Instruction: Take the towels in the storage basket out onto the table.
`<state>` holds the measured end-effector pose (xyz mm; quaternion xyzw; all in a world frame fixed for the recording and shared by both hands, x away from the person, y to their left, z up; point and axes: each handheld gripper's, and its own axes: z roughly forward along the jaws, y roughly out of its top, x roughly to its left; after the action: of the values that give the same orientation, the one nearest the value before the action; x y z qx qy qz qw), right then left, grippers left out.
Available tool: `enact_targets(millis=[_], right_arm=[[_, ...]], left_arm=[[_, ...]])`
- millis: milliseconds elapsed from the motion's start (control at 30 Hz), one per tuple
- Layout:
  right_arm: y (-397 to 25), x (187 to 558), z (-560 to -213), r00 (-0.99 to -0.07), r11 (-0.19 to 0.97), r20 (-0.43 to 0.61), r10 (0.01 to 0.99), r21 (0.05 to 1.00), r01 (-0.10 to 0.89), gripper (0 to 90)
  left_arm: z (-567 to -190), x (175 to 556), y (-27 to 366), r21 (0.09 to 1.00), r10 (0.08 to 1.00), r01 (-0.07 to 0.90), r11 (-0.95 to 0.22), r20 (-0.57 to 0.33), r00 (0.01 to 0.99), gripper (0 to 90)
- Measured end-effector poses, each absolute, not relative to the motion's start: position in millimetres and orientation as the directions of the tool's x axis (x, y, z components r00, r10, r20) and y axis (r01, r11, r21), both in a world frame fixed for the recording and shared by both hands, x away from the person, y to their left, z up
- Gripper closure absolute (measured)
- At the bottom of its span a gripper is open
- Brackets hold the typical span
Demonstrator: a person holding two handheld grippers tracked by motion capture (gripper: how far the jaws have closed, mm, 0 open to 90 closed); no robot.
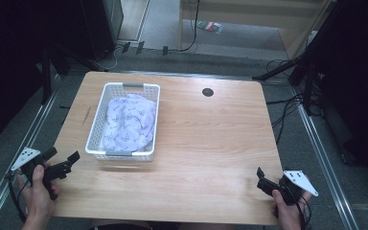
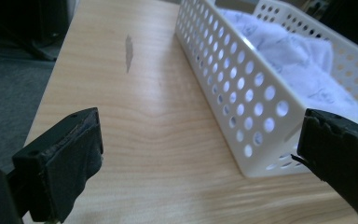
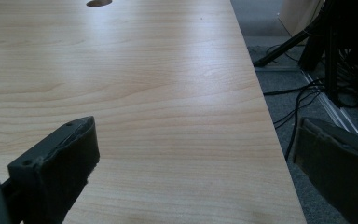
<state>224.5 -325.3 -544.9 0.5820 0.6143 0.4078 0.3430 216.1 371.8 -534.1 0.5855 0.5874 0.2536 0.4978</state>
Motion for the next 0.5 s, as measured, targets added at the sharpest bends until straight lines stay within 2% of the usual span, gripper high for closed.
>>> enact_targets(millis=[167, 500], right_arm=[[-322.1, 223.9, -545.0, -0.097, 0.022, 0.023, 0.995, 0.899, 0.437, 0.9], [-321.2, 224.4, -545.2, -0.1, 0.03, 0.016, 0.995, 0.898, 0.439, 1.0]], left_arm=[[-514.0, 214.3, 375.5, 0.897, 0.961, 0.417, 0.145, -0.229, 0.158, 0.9], [-474.3, 220.7, 359.4, 0.906, 0.958, 0.406, 0.122, -0.214, 0.189, 0.0]])
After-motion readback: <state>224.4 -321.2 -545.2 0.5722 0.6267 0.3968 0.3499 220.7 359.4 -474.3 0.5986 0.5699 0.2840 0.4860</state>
